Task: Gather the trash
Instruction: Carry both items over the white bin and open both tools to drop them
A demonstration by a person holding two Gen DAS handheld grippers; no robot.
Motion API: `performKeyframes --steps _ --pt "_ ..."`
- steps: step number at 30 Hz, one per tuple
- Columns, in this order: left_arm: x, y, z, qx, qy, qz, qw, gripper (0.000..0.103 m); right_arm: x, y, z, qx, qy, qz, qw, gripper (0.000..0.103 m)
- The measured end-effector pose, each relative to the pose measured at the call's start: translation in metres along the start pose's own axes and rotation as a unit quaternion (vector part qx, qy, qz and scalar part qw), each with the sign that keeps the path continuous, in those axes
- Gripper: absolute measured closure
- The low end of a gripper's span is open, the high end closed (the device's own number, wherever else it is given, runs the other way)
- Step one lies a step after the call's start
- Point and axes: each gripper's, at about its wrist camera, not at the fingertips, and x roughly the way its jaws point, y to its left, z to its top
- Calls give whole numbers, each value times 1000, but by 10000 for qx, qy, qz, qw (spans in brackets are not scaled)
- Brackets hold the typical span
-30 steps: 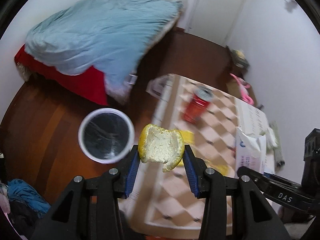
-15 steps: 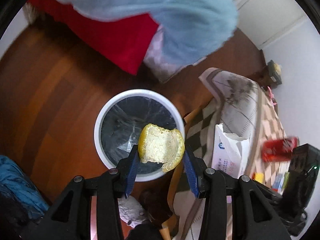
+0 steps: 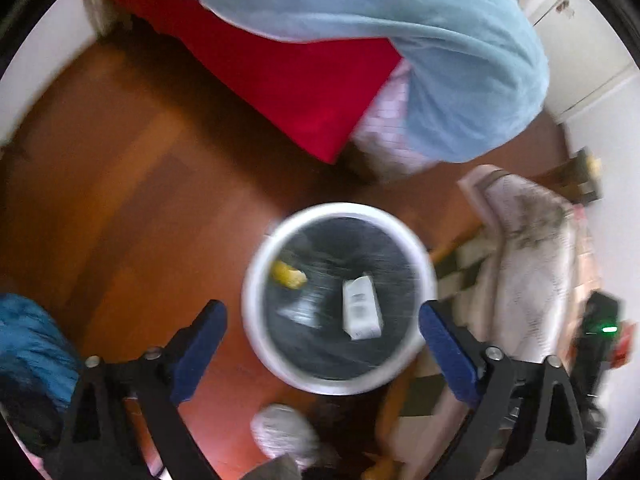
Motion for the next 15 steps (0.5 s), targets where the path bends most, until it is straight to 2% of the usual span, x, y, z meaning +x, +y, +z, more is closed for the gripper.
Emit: performKeyframes --steps 3,11,15 --pt "-20 2 -19 202 -383 622 9971 2 -14 16 -15 -319 -158 -372 9987 0" --pt "-79 9 -54 376 -959 1114 9884 2 -74 35 -61 -675 -673 -737 9927 0" --pt "-109 5 -72 491 -1150 1159 9854 2 -106 42 -85 -751 -903 -793 9899 0"
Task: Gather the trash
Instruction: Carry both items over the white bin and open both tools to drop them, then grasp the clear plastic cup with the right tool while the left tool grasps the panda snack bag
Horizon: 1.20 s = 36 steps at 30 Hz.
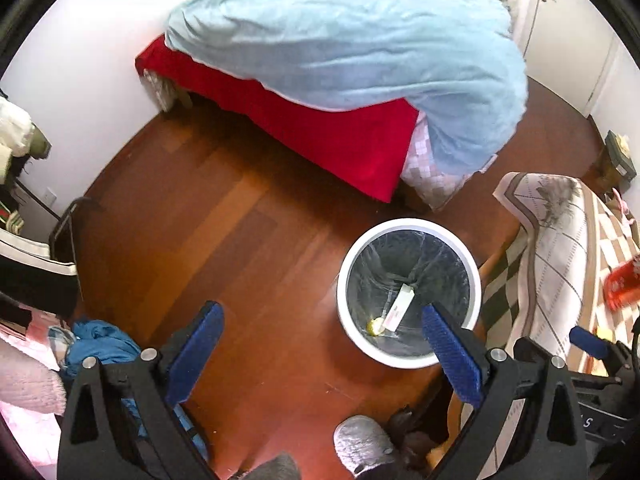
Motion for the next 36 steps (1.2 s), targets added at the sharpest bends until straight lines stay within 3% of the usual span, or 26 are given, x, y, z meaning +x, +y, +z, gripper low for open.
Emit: performKeyframes --steps 12,20,23,25,29,36 --pt "-98 -2 -42 116 -508 -145 9985 2 -122 3 -55 -48 -862 159 9961 0" --pt "-162 -22 -64 266 -1072 156 9938 2 -186 -27 -98 357 -1182 561 9908 0" --pt "-167 -48 -77 405 -1141 13 9926 2 -199 -73 -125 796 -1139 543 9888 0" --pt "-164 -73 -88 521 -1054 -205 9929 2 -203 -114 -145 1148 -1060 312 9872 0" --pt "-136 -149 -118 1145 -463 -686 9900 2 -200 -206 -186 1909 -801 -241 9780 0" --pt "-95 -289 -166 2348 321 -1382 9616 2 -194 -340 -257 3090 -448 -833 9463 0"
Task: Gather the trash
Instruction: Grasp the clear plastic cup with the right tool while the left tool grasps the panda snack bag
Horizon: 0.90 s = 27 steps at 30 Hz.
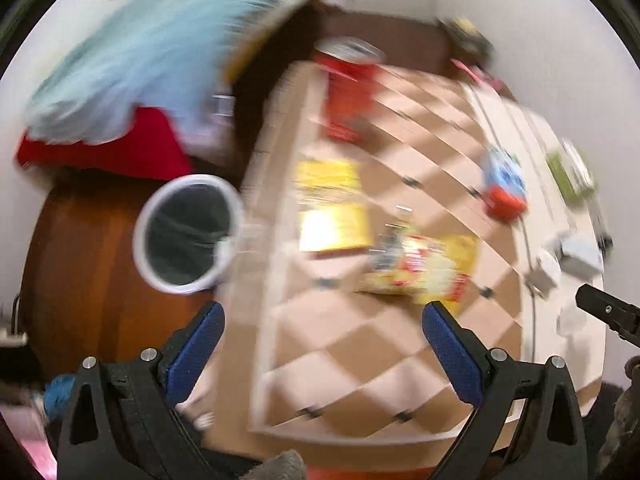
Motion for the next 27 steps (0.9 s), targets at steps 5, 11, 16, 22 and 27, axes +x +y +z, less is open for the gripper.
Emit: performKeyframes --steps 5,11,16,22,27 --pt "47 -53 17 677 448 0 9967 2 19 -50 -7 476 96 -80 9988 2" --pt "85 -73 27 878 862 -139 9923 3 39 -66 -14 706 139 101 9974 15" --pt "89 -76 27 678 758 -286 9944 38 50 -55 -19 447 4 -44 9990 40" --pt "74 -77 24 542 493 -263 9970 57 48 -49 -26 226 -217 -392 9987 59" --pt "62 -74 20 464 398 -259 9978 58 46 -51 -25 266 -233 -316 9989 59"
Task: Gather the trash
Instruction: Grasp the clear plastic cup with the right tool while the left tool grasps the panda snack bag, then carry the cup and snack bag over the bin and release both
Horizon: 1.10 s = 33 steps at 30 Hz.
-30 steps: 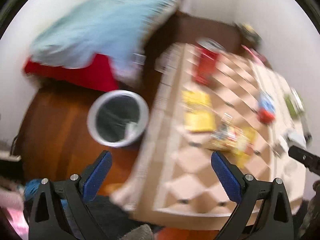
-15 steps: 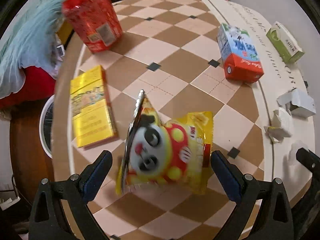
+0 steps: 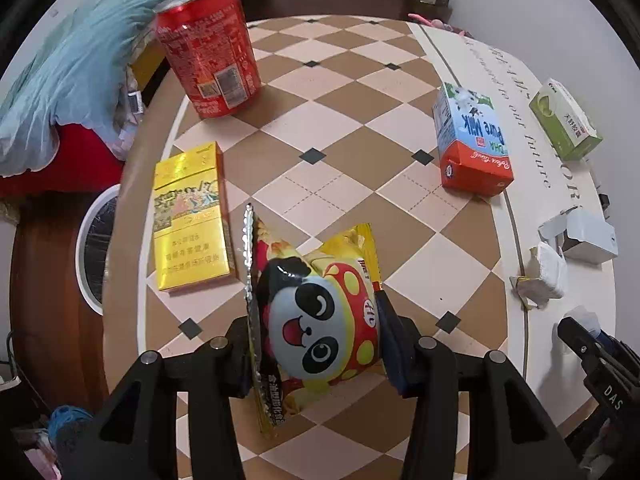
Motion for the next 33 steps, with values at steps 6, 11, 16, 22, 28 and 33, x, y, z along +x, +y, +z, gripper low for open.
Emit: performKeyframes --steps 6,11,16,22,28,33 --pt "-42 6 0 -69 -423 -73 9991 58 -25 14 3 -82 -179 247 9995 59" --pt "-89 29 14 -176 -908 -133 9956 58 -57 43 12 -338 -425 555 9970 59" --pt "-140 64 28 -368 -1431 -72 9890 58 -91 100 27 -860 -672 985 9891 59" --pt "-185 126 32 -656 -1864 267 9799 58 -109 191 43 -1552 -837 1512 9726 59" --pt "-192 192 30 -1037 -1926 652 9736 58 -95 292 38 -2193 -678 1894 9547 59" --pt "-178 243 28 -1342 -1826 888 9699 58 -68 363 30 -2571 -406 2032 9439 59"
